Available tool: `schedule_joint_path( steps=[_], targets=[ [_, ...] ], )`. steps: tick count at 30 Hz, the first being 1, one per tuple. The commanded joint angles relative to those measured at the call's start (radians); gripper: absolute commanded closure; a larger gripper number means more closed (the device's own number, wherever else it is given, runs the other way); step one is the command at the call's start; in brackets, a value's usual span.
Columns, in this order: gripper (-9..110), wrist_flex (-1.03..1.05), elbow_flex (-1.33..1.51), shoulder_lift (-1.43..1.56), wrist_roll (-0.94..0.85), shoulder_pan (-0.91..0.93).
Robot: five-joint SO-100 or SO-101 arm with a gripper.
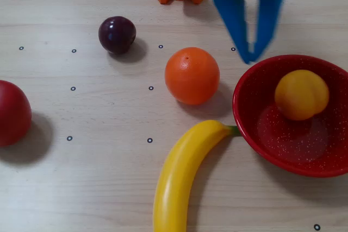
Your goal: Put peach in the red bowl.
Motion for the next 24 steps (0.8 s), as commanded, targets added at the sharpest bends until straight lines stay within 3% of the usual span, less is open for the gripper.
schedule_joint_path(
  steps=[1, 9, 24],
  targets=[
    [102, 0.038, -0.055, 0.14, 0.043, 0.026],
    [102, 0.083, 0.046, 0.331, 0.144, 0.107],
    [102, 0.101, 0.494, 0.857, 0.196, 0.247]
  ],
)
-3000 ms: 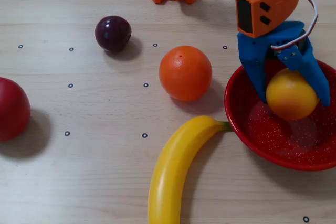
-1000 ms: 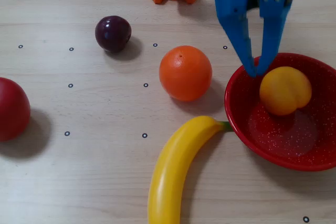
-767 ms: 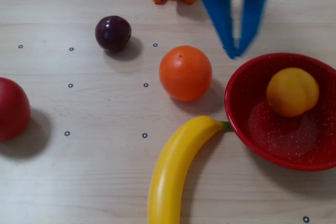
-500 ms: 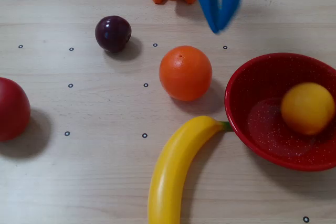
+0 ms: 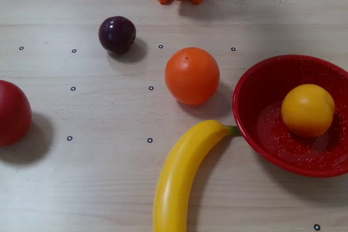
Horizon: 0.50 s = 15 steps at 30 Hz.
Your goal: Put peach in the red bowl.
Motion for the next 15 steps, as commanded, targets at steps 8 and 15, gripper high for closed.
schedule_joint_path(
  steps=[8, 15],
  targets=[
    [102, 0.034, 0.169, 0.282, 0.038, 0.06],
    [102, 0.038, 0.33, 0.454, 0.032, 0.071]
  ],
)
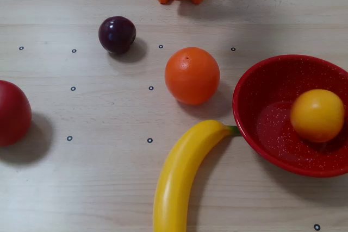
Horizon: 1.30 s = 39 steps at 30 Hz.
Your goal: Put peach in the red bowl.
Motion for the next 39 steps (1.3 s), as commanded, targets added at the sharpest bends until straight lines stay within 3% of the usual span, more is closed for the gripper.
schedule_joint_path(
  steps=[1, 21, 39],
  targets=[
    [102, 0.009, -0.011, 0.044, 0.011, 0.064],
    [102, 0.034, 0.311, 0.313, 0.023, 0.071],
    [102, -0.31, 0.735, 0.313, 0.121, 0.066]
  ],
)
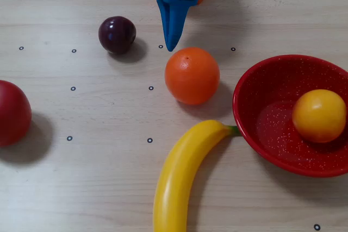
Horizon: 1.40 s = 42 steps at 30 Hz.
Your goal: Put peach in the red bowl.
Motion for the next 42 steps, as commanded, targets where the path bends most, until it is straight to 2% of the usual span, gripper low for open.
schedule_joint_path(
  steps=[1, 18, 42],
  targets=[
    [102, -0.052, 0.028, 0.017, 0.048, 0.003],
    [102, -0.141, 0.143, 0.017, 0.253, -0.025],
    [102, -0.124, 0.146, 0.017, 0.281, -0.015]
  ],
)
